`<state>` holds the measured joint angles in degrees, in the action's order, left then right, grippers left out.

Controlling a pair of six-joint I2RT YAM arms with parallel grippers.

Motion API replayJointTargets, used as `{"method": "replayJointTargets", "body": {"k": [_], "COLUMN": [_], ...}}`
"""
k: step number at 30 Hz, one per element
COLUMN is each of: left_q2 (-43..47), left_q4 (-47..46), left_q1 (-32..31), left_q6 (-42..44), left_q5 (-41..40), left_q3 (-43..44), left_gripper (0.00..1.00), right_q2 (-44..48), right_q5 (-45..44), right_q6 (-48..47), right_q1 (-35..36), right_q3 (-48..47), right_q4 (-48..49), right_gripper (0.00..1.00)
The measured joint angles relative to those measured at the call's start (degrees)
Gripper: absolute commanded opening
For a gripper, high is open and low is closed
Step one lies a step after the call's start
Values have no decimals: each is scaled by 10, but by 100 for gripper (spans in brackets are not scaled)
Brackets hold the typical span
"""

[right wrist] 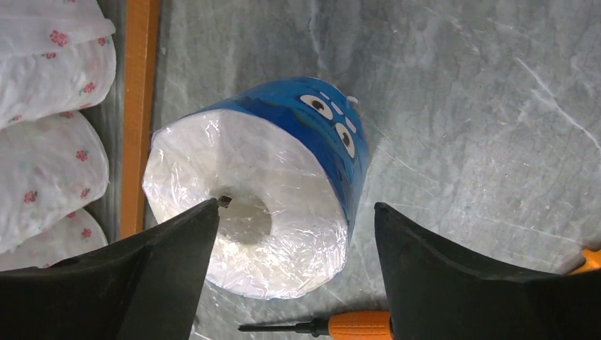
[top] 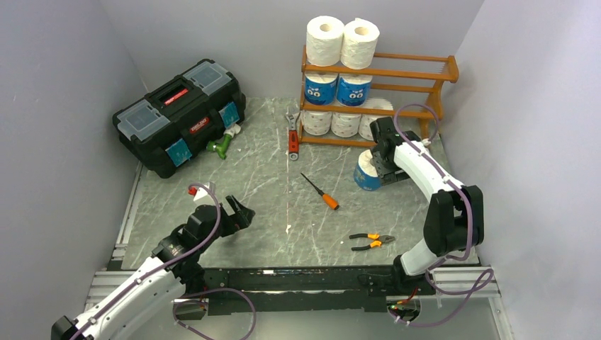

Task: Place and organize the paper towels onto the shelf
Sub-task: Place the paper towel at the center of the board, then pick up the paper towel from the center of the board.

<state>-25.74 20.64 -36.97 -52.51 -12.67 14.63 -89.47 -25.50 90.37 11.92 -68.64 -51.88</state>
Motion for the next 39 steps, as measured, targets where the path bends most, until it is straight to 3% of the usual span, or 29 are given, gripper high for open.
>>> {"method": "replayJointTargets", "body": {"k": [6,10,15,20,24,31,39], "left_q2": [-8,-9,-18,-20,-14,-17,-69], "left_q4": [-5,-11,-4,-1,8,-1,-19], "left_q1": [0,0,0,0,0,0,0], "left_q6": [-6,-7,14,33,43,51,50], "left_q5": [8,10,10,11,11,19,40], "left_q3": [-1,-3,2,11,16,16,15], "left_gripper": [99,100,100,99,99,99,99], "right_q2": [16,40,65,60,64,142,144], "right_q5": [5,34,137,179,184,169,179], "right_q6": [-105,-281,-520,-648,-686,-690,-692], "right_q1": [0,-9,-39,-43,-41,-50,-82], "right_q3": [-1,-8,-12,-24,-10,131,144], "right_q4": [31,97,205,228,243,279,306], "right_gripper": [100,100,92,87,86,83,75]}}
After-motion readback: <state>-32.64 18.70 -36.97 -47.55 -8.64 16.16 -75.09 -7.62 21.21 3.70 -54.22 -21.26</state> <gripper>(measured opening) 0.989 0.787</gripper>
